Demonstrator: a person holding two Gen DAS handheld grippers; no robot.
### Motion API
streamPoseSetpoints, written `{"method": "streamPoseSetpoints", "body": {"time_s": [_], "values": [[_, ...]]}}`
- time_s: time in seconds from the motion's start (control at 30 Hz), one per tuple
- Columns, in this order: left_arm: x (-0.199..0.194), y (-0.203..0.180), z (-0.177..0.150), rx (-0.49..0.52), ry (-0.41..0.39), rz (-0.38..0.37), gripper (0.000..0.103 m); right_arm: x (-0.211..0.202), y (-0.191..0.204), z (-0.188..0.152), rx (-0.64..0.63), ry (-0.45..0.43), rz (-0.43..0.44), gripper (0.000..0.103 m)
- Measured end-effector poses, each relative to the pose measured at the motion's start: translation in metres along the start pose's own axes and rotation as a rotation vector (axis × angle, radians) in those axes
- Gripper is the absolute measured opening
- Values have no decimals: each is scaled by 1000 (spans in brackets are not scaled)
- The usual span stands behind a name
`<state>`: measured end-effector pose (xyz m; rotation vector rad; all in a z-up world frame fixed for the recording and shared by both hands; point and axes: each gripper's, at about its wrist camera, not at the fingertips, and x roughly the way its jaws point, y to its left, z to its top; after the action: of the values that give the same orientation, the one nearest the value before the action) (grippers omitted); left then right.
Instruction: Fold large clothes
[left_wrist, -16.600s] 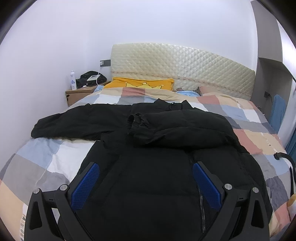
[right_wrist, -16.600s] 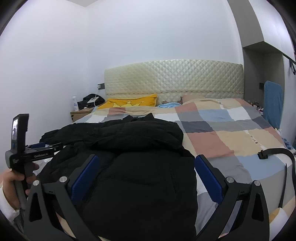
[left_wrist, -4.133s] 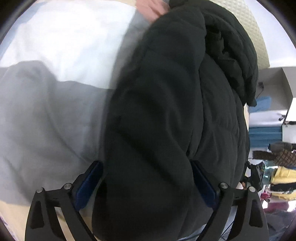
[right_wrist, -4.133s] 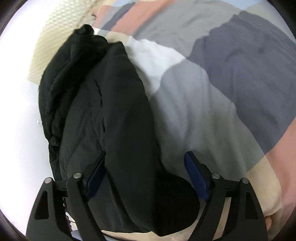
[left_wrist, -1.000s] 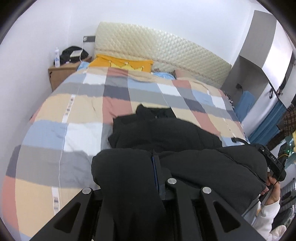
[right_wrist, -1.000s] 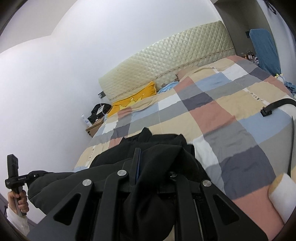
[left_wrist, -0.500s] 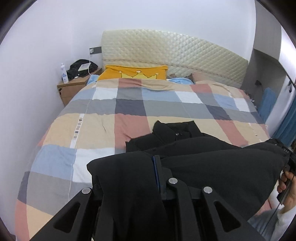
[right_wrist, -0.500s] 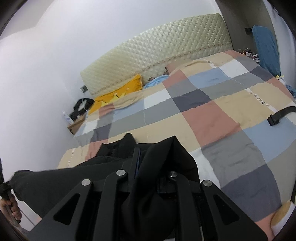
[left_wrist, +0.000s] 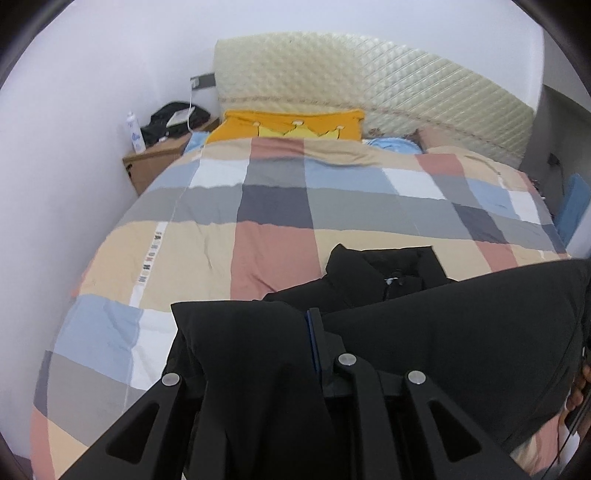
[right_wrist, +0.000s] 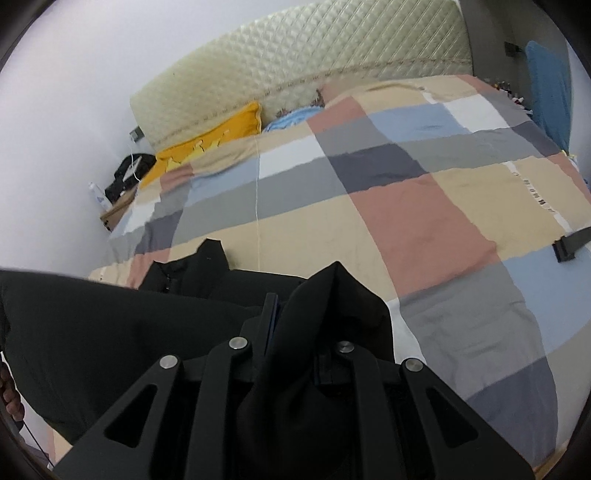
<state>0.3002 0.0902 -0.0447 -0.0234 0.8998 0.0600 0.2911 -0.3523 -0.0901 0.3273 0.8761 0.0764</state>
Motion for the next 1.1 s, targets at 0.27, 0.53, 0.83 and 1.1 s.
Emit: {"method": "streamPoseSetpoints", "body": {"time_s": [0.27,0.53,0.83,1.1], "values": [[57,-8,31,-58,64,9,16,51,-6,17,-9,67,-17,14],[104,-16,58,-131,110,-38,17,91,-26,24,92,129,21,14],[106,-2,48,-166,129,-98,17,94,-24,23,130,129,71,18],[46,37,25,-249,116,-219,24,54,-34,15,132,123,178,27]]}}
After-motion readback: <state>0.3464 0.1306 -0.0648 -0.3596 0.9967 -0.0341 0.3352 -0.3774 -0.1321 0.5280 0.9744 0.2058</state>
